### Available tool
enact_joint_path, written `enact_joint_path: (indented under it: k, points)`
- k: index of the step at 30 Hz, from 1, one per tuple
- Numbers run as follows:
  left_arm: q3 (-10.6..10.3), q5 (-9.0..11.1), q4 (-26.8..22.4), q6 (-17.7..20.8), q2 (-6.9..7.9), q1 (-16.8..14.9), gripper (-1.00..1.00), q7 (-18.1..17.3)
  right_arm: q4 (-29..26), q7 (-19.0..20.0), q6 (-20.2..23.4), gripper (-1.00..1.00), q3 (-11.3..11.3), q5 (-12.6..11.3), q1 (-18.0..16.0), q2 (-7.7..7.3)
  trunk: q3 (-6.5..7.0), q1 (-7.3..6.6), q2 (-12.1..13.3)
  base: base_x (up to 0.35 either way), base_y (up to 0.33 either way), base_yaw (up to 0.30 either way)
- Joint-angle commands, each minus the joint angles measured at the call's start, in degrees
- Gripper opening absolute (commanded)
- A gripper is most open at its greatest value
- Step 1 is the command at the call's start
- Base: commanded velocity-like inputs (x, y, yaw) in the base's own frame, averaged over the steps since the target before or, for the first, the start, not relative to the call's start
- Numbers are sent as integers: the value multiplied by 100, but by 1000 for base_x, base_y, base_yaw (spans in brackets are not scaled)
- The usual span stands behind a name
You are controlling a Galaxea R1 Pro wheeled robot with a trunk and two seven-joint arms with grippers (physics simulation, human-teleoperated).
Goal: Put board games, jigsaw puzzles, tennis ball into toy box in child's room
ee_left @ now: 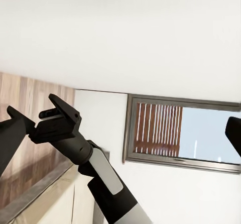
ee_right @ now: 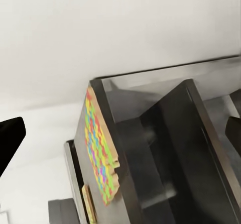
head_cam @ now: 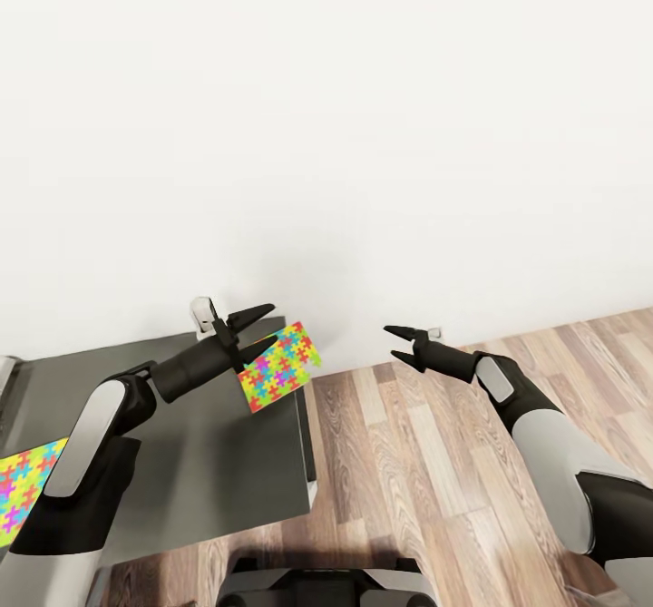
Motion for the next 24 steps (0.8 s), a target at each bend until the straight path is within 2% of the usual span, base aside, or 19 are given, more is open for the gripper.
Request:
enact_joint_path:
  k: [1, 18, 24]
  points:
    - [-4, 57, -2, 8, 3, -4, 100, 47, 2, 13, 28, 100, -21, 6, -3, 1, -7, 3, -9, 0, 0, 111]
    - [-4, 35, -2, 8, 3, -5, 100, 46, 12, 0, 22, 100, -27, 0, -3, -39, 17, 3, -9, 0, 0, 232]
    - [-9, 14, -2, 8, -1, -4, 100, 46, 41, -38, 22, 100, -57, -11, -3, -135, 23, 3, -9, 0, 0, 278]
